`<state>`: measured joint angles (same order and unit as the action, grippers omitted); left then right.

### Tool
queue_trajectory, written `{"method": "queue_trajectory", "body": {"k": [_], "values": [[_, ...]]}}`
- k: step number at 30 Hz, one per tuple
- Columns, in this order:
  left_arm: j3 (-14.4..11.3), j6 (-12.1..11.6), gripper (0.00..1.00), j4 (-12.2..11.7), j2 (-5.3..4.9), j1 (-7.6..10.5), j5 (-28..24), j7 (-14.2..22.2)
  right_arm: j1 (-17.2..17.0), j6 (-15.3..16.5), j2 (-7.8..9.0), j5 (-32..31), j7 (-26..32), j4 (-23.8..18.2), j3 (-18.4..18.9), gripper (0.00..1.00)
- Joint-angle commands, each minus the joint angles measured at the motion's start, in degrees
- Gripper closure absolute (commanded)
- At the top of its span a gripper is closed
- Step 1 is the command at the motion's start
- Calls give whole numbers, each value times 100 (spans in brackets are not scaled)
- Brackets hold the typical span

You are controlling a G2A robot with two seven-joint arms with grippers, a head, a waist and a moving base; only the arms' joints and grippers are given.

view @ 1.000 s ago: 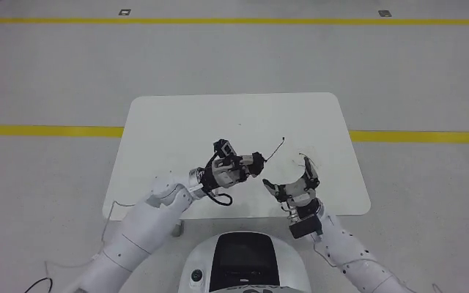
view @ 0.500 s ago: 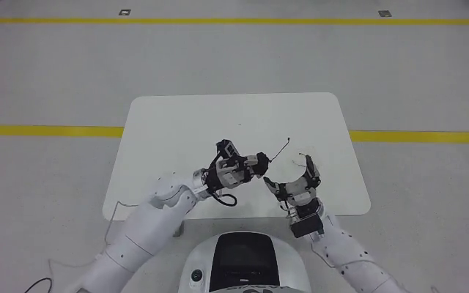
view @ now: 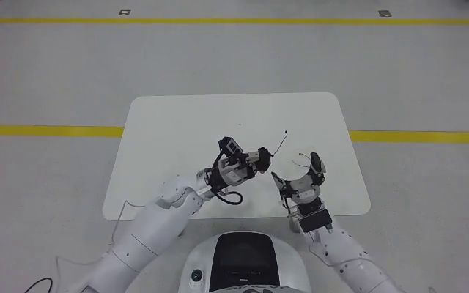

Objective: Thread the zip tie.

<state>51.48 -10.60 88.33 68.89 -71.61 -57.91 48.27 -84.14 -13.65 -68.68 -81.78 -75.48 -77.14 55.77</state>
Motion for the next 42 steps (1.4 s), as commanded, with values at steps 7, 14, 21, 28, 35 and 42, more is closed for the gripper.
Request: {"method": "queue_trajectory", "body": {"k": [7,14,21,28,35,42], "values": [[-70,-156,100,-93,54,14,-54,8,74,107,-110,18,30,75,-98,65],[-70,-156,100,-93,54,14,-54,8,162,114,-212,-67,150,119,-215,75],[-70,-156,100,-93,54,14,-54,8,254,128,-305,-116,200,158,-282,83],[-70,-156,100,-93,54,14,-54,8,348,114,-387,-177,262,181,-296,92],[-70,-156,100,-93,54,14,-54,8,383,130,-452,-254,296,213,-306,85],[-70,-156,100,-93,54,14,-54,8,364,127,-498,-352,291,192,-280,85]]}}
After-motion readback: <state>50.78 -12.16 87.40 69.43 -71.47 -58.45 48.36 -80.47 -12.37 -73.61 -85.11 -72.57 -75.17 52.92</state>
